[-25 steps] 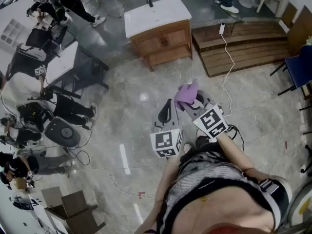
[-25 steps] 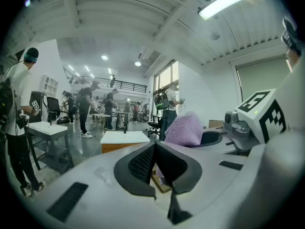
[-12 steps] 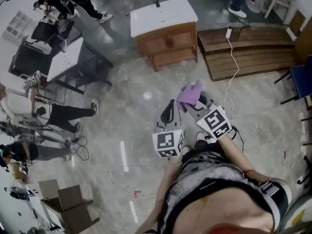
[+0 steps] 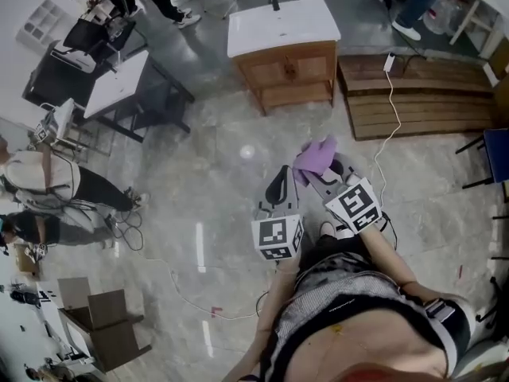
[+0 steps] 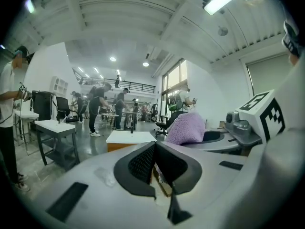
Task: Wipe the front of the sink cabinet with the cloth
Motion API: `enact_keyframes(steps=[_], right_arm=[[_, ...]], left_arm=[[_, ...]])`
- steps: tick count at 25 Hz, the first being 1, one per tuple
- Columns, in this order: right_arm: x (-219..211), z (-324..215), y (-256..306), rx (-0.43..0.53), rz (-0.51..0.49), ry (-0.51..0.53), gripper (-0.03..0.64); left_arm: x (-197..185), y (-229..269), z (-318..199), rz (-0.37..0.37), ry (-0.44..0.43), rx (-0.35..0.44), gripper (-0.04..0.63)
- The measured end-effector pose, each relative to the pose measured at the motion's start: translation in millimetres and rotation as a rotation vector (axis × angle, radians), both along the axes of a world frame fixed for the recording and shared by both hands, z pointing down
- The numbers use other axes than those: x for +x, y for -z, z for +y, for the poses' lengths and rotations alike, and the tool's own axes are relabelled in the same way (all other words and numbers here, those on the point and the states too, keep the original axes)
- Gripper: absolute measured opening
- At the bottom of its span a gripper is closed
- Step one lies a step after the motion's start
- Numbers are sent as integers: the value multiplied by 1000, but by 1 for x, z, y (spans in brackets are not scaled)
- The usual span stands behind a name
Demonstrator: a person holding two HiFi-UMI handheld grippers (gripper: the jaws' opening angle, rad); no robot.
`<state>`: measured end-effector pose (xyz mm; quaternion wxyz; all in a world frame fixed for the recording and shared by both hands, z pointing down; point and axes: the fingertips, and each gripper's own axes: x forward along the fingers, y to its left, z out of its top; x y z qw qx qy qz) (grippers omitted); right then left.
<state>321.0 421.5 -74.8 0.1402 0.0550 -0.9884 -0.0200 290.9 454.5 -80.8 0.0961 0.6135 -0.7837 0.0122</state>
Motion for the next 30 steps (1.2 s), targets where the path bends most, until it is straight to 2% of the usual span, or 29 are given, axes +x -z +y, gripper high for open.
enact_keyframes(steps=[8,18,30], right_arm=[[-32,-27,-8,-17,19,-28,164],[-111,-65,-8,11,46,-74,164],[-199,-77,-14,25,38,-128,165]], left_arm=[[-40,-7,-28,30,-27,12,0],[-113,-6,-78,30,-138,18,0],[-202,-11,-86,21,-173,19,0]])
